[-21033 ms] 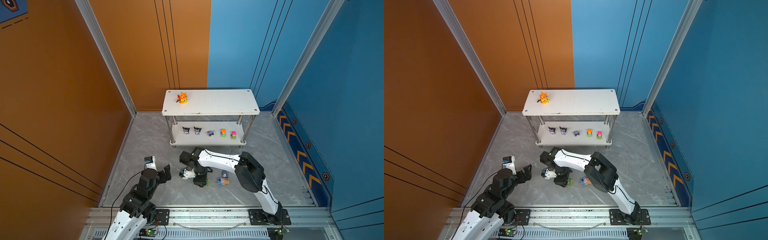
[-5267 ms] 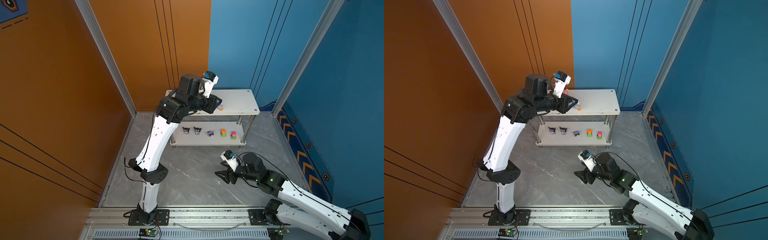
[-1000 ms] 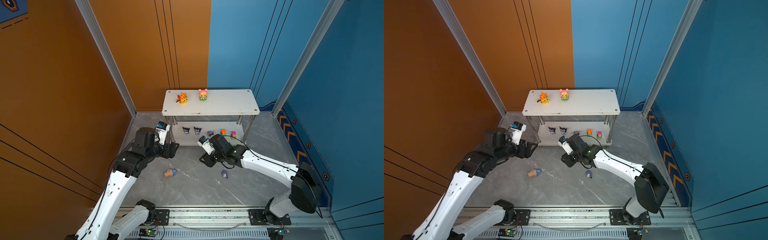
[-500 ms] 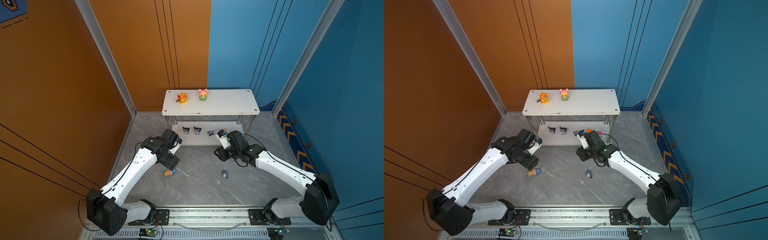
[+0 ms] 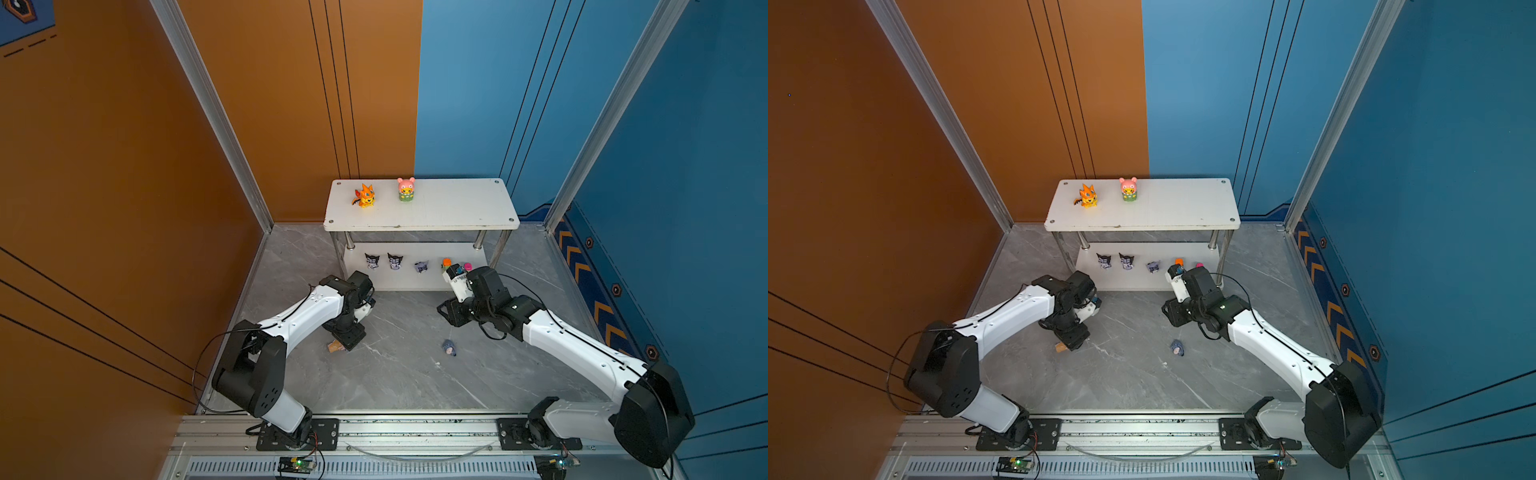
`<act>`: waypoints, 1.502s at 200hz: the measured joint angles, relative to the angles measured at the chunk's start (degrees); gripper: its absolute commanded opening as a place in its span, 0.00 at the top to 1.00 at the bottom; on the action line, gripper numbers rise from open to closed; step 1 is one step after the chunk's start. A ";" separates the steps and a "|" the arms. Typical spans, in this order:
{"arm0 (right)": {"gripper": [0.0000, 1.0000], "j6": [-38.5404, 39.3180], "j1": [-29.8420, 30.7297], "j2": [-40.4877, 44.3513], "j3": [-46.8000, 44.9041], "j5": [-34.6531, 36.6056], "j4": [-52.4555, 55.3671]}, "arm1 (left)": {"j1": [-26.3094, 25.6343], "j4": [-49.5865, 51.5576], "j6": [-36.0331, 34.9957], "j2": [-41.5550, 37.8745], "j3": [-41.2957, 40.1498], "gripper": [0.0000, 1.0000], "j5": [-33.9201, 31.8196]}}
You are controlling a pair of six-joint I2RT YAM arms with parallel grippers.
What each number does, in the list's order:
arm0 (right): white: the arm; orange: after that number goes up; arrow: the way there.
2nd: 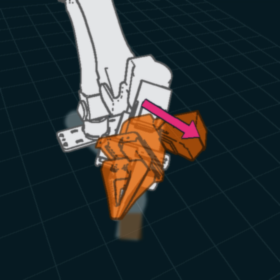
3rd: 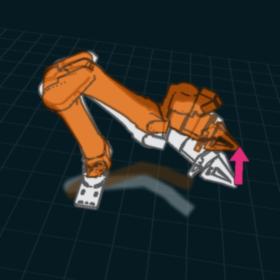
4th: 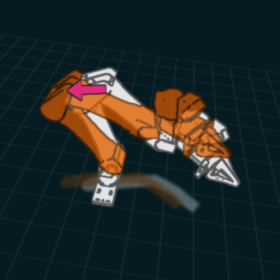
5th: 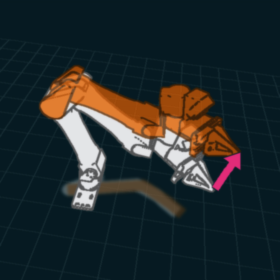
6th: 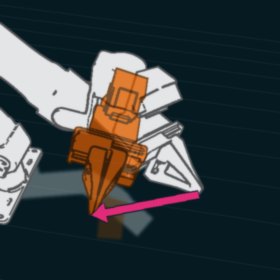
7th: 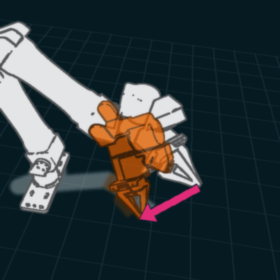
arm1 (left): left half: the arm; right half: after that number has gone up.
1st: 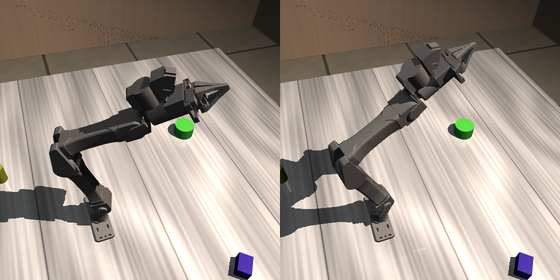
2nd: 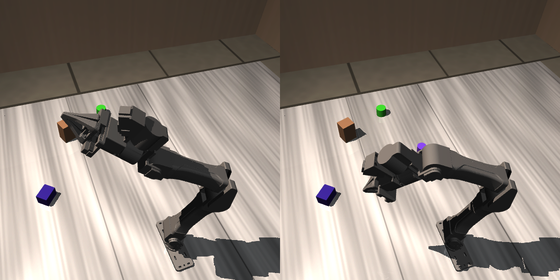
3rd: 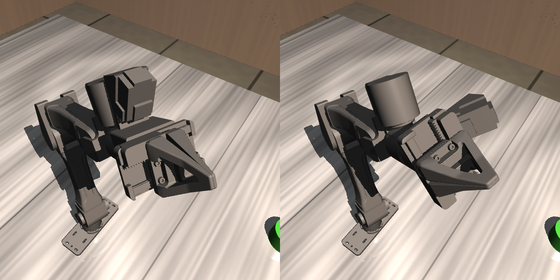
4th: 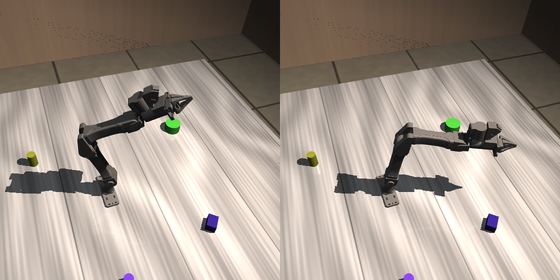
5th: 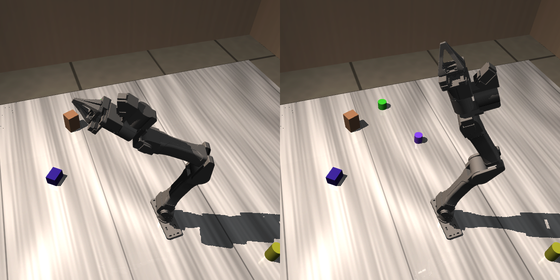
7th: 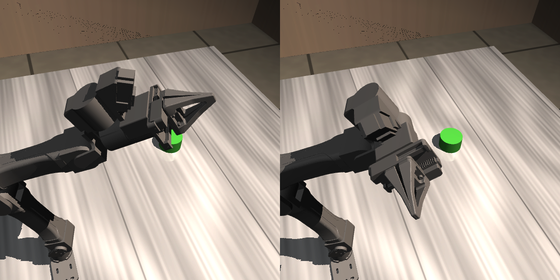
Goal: Organize plastic toys on shelves
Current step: Pick up the plastic toy from the middle-left of the table.
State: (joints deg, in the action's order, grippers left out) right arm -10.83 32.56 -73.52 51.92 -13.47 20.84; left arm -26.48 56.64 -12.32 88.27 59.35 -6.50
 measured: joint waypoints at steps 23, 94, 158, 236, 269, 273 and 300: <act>0.57 0.02 -0.70 0.00 -0.52 -1.07 -0.04 | 0.42 -2.21 -1.88 -1.36 -3.76 0.25 0.52; 0.58 0.00 -2.10 1.31 -2.12 -5.18 -2.01 | 5.75 -6.95 -5.35 -1.18 -6.10 0.24 2.10; 0.58 0.00 -2.16 1.55 -4.26 -7.15 -3.08 | 7.39 -7.82 -7.17 2.51 -5.86 0.26 4.55; 0.58 -0.02 -2.47 2.23 -5.01 -7.39 -4.26 | 7.41 -7.85 -7.91 5.73 -5.35 0.52 7.65; 0.58 -0.02 -2.58 2.23 -5.14 -7.43 -5.01 | 7.41 -7.78 -7.72 5.86 -5.20 0.61 8.07; 0.58 -0.02 -2.58 2.23 -5.18 -7.45 -5.01 | 7.41 -7.78 -7.69 5.86 -5.20 0.62 8.09; 0.58 -0.22 -2.58 2.60 -5.95 -7.52 -4.98 | 7.32 -7.74 -7.48 5.81 -5.16 0.64 8.11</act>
State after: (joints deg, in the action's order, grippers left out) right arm -11.05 29.98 -70.91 45.98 -20.99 15.86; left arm -19.16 48.90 -19.79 94.08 54.19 1.61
